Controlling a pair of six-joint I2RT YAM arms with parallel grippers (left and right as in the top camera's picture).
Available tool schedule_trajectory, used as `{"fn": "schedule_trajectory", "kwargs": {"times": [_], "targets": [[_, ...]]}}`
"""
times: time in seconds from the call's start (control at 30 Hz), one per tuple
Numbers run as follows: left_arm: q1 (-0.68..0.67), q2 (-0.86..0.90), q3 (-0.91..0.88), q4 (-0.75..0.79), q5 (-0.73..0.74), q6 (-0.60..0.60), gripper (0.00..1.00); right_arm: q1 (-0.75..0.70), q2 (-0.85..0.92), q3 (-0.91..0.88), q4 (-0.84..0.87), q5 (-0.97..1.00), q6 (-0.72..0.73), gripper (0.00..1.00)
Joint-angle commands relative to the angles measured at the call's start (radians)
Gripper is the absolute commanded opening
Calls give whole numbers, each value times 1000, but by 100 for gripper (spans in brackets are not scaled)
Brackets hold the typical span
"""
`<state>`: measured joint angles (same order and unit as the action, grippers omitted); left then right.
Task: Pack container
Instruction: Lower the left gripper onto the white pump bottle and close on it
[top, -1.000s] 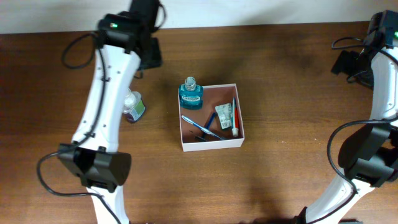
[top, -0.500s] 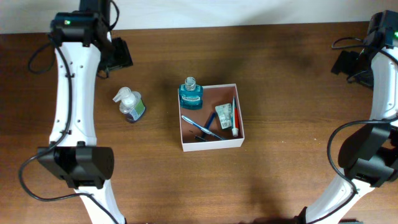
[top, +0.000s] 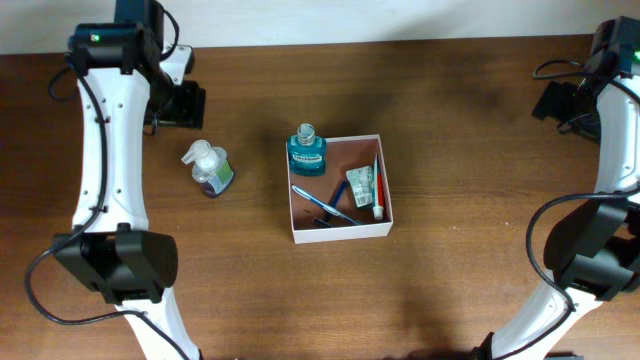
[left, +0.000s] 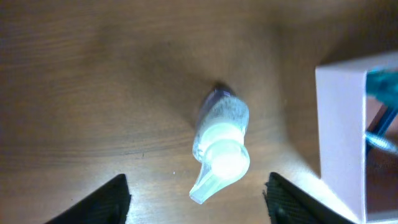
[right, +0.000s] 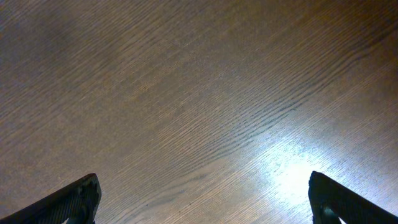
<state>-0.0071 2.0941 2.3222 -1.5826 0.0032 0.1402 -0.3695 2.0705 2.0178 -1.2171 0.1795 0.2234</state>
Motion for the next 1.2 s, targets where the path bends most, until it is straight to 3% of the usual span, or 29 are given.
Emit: {"fn": "schedule_trajectory", "kwargs": {"times": [0.0, 0.23, 0.67, 0.83, 0.93, 1.17], "targets": [[6, -13, -72, 3, 16, 181, 73, 2, -3, 5, 3, 12, -6, 98], [4, -13, -209, 65, 87, 259, 73, 2, -3, 5, 3, 12, -6, 98], [3, -13, -242, 109, 88, 349, 71, 2, -3, 5, 3, 12, -6, 98], [3, -13, -261, 109, 87, 352, 62, 2, -3, 5, 3, 12, -6, 98], [3, -13, -261, 113, 87, 352, 45, 2, -3, 5, 3, 12, -5, 98], [3, -13, -261, 106, 87, 352, 36, 2, -3, 5, 3, 12, -6, 98]]}}
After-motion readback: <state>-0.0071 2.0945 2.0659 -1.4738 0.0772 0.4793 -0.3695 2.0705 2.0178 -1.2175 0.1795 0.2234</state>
